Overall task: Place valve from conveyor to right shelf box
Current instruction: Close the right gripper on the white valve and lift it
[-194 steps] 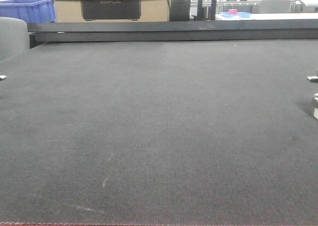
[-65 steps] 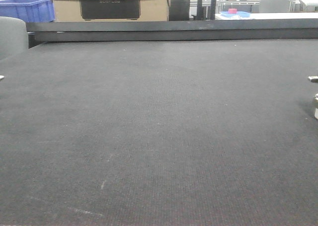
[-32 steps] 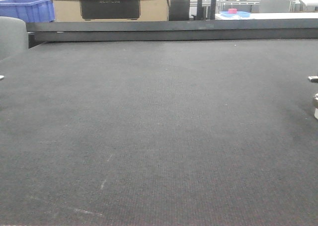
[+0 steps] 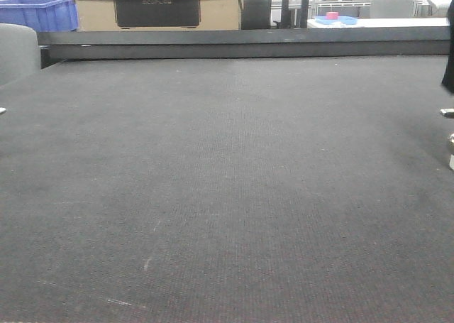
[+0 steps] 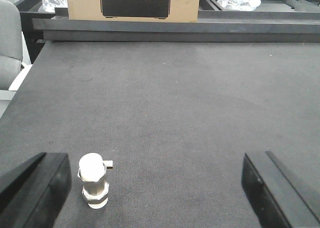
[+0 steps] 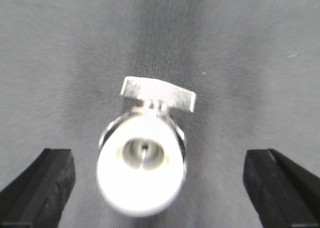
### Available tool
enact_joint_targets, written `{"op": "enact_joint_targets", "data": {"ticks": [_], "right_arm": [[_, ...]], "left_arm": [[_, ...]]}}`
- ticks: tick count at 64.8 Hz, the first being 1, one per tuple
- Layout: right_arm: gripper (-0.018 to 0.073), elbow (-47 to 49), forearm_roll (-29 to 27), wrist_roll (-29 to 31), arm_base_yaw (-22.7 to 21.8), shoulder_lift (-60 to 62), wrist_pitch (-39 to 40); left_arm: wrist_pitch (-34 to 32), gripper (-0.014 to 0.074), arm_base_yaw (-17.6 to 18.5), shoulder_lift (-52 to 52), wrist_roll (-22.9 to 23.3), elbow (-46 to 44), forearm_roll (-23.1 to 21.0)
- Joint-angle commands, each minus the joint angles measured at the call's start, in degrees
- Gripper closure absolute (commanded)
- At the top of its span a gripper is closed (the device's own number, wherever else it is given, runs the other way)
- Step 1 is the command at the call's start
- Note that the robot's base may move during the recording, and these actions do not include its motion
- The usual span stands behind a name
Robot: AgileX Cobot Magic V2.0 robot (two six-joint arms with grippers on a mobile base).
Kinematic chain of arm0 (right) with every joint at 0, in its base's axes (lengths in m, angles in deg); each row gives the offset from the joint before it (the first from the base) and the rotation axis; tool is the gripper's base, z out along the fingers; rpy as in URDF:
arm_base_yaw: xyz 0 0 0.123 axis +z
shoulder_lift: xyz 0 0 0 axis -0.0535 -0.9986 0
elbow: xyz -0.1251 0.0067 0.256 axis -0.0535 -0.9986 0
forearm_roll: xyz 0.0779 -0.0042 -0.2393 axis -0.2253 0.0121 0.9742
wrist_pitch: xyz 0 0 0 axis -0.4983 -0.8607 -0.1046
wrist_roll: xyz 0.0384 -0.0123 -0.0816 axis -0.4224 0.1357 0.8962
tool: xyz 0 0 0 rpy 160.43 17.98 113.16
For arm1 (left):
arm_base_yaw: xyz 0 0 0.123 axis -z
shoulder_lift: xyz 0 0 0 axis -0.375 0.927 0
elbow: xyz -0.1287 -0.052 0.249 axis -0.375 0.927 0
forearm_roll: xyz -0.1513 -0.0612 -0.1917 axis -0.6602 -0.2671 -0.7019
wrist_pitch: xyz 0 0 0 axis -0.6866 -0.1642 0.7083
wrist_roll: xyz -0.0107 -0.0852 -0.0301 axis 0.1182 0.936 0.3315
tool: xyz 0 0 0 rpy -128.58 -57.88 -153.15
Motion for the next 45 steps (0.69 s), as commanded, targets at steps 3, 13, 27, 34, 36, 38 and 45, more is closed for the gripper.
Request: {"op": "enact_joint_targets", "data": {"ticks": [3, 13, 27, 34, 36, 38, 45], "right_arm": [[-0.0009, 0.4, 0.7, 0.5, 0.0, -2.8, 1.2], [-0.0009, 0.4, 0.8, 0.5, 1.2, -5.1, 1.9], [0.0069, 0.4, 2.4, 0.5, 1.7, -6.4, 2.1], [0.0226, 0.4, 2.5, 0.5, 1.7, -6.6, 2.1], [0.0285, 0.4, 2.5, 0.5, 1.7, -6.6, 2.1], [0.0351, 0.4, 2.7, 0.5, 1.7, -6.6, 2.1], [0.0647, 0.4, 3.0, 0.5, 1.7, -6.2, 2.0]], "left_arm": [[-0.1, -0.0003, 0.4, 0.0, 0.1, -0.4, -0.4], [0.2, -0.0003, 0.4, 0.0, 0.1, -0.4, -0.4], [0.5, -0.0003, 0.3, 0.0, 0.1, -0.4, -0.4], [0.8, -0.0003, 0.3, 0.3, 0.1, -0.4, -0.4], [0.7, -0.0003, 0.3, 0.4, 0.1, -0.4, -0.4], [0.8, -0.0003, 0.3, 0.7, 0.1, -0.4, -0.4], [4.8, -0.0003, 0.3, 3.1, 0.1, -3.3, -0.4]]}}
